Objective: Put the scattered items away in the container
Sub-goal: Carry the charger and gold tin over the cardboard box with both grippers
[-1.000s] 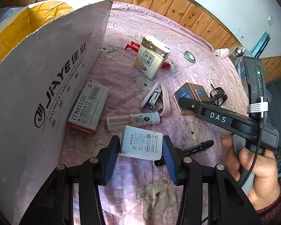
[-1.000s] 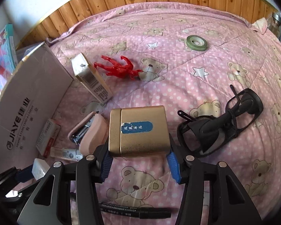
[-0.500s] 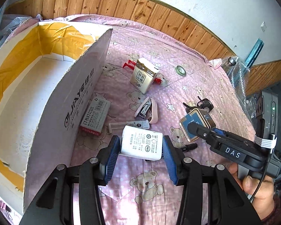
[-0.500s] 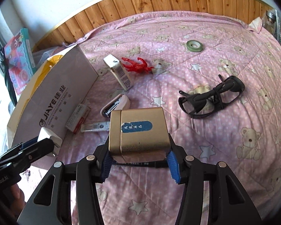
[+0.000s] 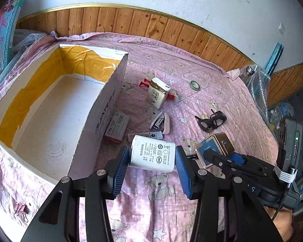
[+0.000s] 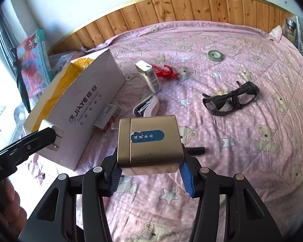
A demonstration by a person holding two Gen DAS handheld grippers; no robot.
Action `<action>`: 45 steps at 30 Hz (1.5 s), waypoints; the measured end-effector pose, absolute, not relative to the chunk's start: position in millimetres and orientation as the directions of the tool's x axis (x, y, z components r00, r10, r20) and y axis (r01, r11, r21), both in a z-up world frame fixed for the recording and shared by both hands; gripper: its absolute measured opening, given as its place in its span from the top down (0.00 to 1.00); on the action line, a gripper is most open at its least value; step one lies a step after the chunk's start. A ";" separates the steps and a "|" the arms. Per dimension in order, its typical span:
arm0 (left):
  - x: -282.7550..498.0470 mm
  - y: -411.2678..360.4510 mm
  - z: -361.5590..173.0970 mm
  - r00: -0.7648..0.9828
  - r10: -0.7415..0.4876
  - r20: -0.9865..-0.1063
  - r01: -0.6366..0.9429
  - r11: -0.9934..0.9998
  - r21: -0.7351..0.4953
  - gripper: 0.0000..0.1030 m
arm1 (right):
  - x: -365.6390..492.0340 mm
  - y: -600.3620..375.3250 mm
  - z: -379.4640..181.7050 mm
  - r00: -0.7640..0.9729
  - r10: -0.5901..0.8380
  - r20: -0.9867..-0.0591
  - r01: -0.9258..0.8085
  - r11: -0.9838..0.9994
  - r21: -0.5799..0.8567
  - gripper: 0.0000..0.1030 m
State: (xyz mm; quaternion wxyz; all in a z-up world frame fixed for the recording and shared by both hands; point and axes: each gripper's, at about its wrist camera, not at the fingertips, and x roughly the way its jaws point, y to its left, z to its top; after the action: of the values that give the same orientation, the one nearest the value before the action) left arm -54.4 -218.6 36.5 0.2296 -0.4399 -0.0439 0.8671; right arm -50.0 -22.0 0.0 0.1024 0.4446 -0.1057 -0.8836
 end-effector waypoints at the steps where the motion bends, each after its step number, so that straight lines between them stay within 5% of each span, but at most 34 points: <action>1: -52.0 -220.3 39.3 -0.512 0.435 -0.741 -0.359 -0.892 -0.275 0.54 | -47.1 -23.4 2.2 -0.588 -0.275 -0.761 0.092 -0.957 0.275 0.48; 45: -58.5 -334.9 75.6 -0.643 0.361 -0.676 -0.187 -0.929 -0.318 0.54 | -54.7 -147.0 70.0 -0.610 -0.362 -0.705 0.333 -0.924 0.187 0.48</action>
State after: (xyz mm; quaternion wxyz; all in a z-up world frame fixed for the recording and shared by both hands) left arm -58.5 -334.9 75.6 0.1523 -0.3942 -0.1098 0.8996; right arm -54.7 -147.0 70.0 0.1937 0.3967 -0.0185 -0.8971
